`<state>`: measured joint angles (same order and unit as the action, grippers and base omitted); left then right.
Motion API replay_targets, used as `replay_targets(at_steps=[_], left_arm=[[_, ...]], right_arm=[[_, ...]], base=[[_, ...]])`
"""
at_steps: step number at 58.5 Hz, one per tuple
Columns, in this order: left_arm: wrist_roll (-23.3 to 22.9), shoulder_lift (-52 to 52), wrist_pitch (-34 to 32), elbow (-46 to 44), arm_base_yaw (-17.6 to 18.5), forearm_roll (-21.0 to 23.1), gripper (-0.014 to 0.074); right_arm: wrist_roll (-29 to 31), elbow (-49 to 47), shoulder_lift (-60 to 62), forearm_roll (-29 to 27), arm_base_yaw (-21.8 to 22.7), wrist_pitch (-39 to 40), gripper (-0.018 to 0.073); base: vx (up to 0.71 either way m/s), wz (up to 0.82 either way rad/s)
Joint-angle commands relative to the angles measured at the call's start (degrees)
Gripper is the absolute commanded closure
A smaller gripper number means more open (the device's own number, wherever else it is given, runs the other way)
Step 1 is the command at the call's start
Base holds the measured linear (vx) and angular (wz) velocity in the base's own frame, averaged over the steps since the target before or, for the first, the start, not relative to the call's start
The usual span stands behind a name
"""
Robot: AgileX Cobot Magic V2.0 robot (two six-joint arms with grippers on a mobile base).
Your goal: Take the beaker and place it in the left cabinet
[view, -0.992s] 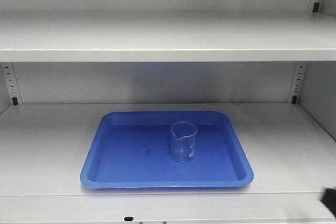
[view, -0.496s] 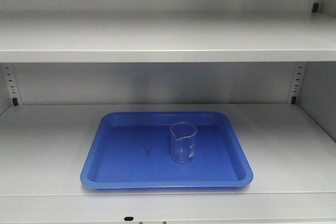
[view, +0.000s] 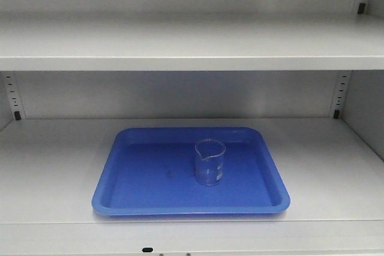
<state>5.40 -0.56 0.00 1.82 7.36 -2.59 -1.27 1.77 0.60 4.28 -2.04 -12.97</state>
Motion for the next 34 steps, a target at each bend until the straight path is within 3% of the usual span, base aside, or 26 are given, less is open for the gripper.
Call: replay_targets(at_steps=[1,34], left_arm=[[-0.2,-1.1,-4.3,0.9,0.0,0.2,0.0595],[-0.2,-1.1,-4.3,0.9,0.0,0.2,0.0595]], right_arm=[[0.3,0.3,0.9,0.5,0.3,4.8,0.0559],[0.3,0.3,0.9,0.5,0.3,4.8,0.0559]], base=[[0.00,0.00],[0.00,0.00]])
